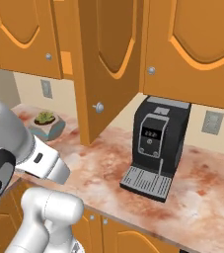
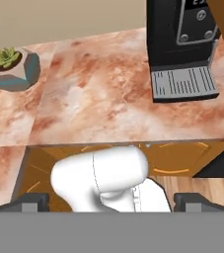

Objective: Open the cabinet and move the ladle to the pot. Then close the cabinet.

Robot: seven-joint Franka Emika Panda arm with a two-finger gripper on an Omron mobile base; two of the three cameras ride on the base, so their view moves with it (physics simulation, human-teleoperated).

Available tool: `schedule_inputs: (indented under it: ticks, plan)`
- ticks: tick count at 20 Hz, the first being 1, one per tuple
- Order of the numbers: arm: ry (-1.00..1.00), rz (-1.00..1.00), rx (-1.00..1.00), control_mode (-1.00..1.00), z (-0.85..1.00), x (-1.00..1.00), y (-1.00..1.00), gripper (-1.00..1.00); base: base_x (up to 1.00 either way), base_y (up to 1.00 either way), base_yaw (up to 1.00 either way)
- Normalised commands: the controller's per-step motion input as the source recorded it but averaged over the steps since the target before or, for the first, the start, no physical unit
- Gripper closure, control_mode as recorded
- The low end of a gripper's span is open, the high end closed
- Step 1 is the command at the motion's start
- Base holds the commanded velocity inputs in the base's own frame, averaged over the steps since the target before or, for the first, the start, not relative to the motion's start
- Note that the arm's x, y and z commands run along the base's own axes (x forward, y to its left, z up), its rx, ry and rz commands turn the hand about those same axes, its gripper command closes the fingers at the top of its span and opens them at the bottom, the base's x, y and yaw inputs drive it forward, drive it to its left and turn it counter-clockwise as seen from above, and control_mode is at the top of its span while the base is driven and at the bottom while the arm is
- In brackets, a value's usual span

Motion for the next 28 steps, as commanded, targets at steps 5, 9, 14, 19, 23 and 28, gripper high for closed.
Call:
schedule_inputs:
  ticks: [5,9,14,19,23,28]
  plan:
    - [0.00,-0.03,-0.06,-1.00,0.00,0.03,0.07,-1.00,0.33,0.16,-0.05]
    - [-0.14,-0.04,-0.12,-1.00,0.00,-0.76,0.08,-1.00,0.00,0.00,0.00]
    - [-0.25,-0.02,-0.08,-1.00,0.26,-0.81,-0.04,-1.00,0.00,0.00,0.00]
    - [-0.19,0.00,0.00,-1.00,0.60,0.21,-0.83,-1.00,0.00,0.00,0.00]
    - [-0.19,0.00,0.02,-1.00,0.58,0.41,-0.96,-1.00,0.00,0.00,0.00]
    - [-0.15,0.00,0.08,-1.00,0.26,0.38,-0.87,-1.00,0.00,0.00,0.00]
